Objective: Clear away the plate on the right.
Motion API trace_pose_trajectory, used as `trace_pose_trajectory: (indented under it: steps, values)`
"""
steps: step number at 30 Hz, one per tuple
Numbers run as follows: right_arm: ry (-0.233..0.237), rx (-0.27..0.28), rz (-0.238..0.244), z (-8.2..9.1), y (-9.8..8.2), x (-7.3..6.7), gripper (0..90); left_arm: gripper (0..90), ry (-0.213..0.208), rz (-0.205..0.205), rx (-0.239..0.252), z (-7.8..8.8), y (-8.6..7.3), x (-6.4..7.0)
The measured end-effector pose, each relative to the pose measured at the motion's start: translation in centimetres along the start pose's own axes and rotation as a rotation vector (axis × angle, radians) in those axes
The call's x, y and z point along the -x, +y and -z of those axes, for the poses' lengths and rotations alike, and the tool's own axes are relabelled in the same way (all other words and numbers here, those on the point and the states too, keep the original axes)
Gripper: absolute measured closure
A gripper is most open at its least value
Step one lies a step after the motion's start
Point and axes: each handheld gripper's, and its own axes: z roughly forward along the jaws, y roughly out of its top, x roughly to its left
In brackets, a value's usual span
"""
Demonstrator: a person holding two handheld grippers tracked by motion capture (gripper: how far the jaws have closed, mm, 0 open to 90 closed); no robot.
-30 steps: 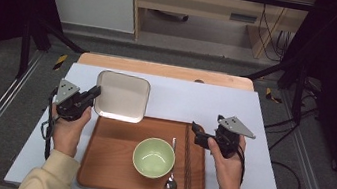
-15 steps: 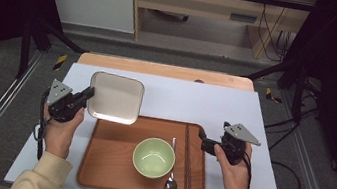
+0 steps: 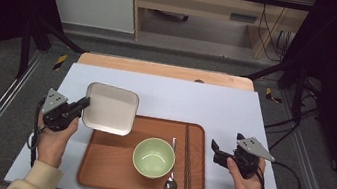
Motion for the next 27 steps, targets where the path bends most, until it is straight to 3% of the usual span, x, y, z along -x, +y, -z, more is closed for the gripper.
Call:
trace_pose_trajectory:
  steps: [6,11,18,21,27]
  values:
    - [-0.019,0.003,-0.028,1.4,-0.8,0.9,8.5,89.2,-0.001,0.027,-0.037,1.0,-1.9,0.1]
    - [-0.031,0.003,-0.046,1.9,-1.2,1.6,8.6,89.2,-0.011,0.008,-0.072,1.5,-2.6,0.7]
    - [-0.037,0.0,-0.058,2.0,-1.3,1.9,8.6,89.1,-0.052,0.013,-0.131,2.2,-3.6,1.4]
    - [-0.038,-0.008,-0.049,1.9,-1.4,1.9,8.7,89.1,-0.058,0.004,-0.153,2.0,-4.0,1.6]
    - [-0.031,-0.02,-0.039,1.6,-1.5,1.7,8.6,89.0,-0.08,0.026,-0.176,1.3,-4.3,1.6]
